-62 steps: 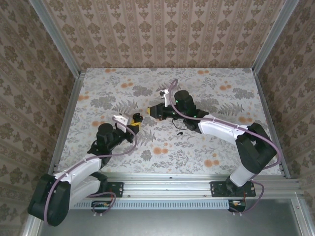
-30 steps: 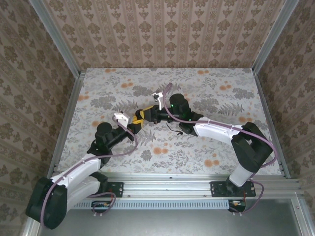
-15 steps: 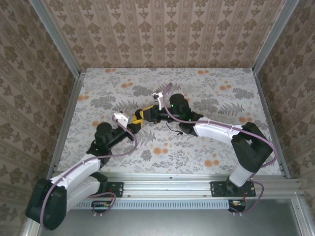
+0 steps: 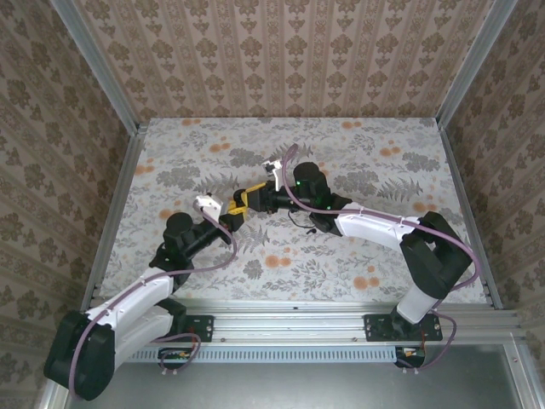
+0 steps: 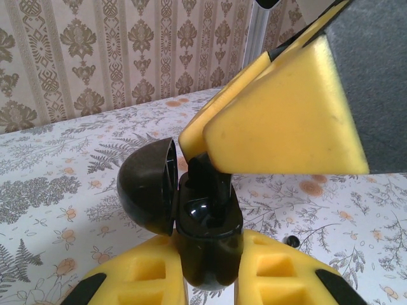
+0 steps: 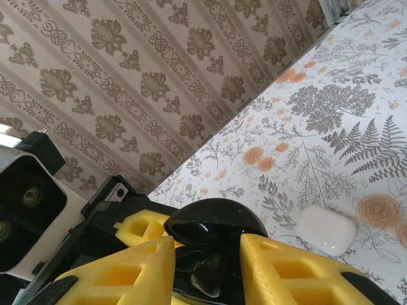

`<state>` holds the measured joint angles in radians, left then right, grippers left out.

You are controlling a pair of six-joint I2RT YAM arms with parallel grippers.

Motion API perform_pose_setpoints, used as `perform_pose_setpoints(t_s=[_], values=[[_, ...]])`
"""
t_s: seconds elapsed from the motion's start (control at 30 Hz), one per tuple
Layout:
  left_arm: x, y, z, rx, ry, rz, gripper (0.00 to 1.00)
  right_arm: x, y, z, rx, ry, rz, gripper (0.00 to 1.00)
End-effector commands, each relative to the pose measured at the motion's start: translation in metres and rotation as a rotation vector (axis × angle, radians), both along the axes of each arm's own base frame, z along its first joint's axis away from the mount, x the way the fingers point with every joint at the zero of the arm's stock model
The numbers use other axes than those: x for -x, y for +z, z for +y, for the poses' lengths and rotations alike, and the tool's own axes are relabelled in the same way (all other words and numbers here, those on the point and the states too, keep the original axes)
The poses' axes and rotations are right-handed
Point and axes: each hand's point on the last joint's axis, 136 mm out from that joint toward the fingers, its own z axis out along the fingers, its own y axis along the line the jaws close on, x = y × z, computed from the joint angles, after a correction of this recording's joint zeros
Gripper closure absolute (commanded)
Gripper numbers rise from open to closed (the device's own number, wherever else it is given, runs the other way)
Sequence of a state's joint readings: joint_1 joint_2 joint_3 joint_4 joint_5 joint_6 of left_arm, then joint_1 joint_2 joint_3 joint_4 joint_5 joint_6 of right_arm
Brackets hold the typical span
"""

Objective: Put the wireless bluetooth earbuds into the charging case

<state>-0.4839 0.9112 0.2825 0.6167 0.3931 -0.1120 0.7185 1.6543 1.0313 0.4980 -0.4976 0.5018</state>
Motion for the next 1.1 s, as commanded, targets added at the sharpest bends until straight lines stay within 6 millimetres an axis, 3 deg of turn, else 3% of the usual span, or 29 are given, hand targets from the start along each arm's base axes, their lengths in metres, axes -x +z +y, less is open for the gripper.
perform_pose_setpoints(t_s=[0.0, 0.33, 0.5, 0.6, 0.83, 0.93, 1.07], values=[[0.001, 0.043, -0.003, 0.067, -0.015, -0.101, 0.92, 0.003, 0.001, -0.003, 0.01, -0.009, 0.002, 0.61], [0.007, 0.038, -0.007, 0.043, -0.059, -0.1, 0.91, 0.011, 0.038, -0.028, -0.025, -0.035, -0.093, 0.51], [0.019, 0.039, -0.017, 0.031, -0.162, -0.12, 0.92, 0.02, 0.045, -0.049, 0.015, -0.024, -0.181, 0.5], [0.028, 0.043, -0.023, 0.021, -0.23, -0.149, 0.92, 0.031, 0.051, -0.063, 0.05, 0.017, -0.258, 0.43], [0.045, 0.046, -0.036, -0.016, -0.359, -0.202, 0.92, 0.068, 0.034, -0.084, 0.183, 0.181, -0.521, 0.32], [0.051, 0.046, -0.04, -0.036, -0.389, -0.216, 0.92, 0.081, 0.023, -0.089, 0.254, 0.257, -0.64, 0.34], [0.057, 0.045, -0.044, -0.054, -0.416, -0.224, 0.92, 0.084, 0.017, -0.09, 0.314, 0.312, -0.743, 0.41]])
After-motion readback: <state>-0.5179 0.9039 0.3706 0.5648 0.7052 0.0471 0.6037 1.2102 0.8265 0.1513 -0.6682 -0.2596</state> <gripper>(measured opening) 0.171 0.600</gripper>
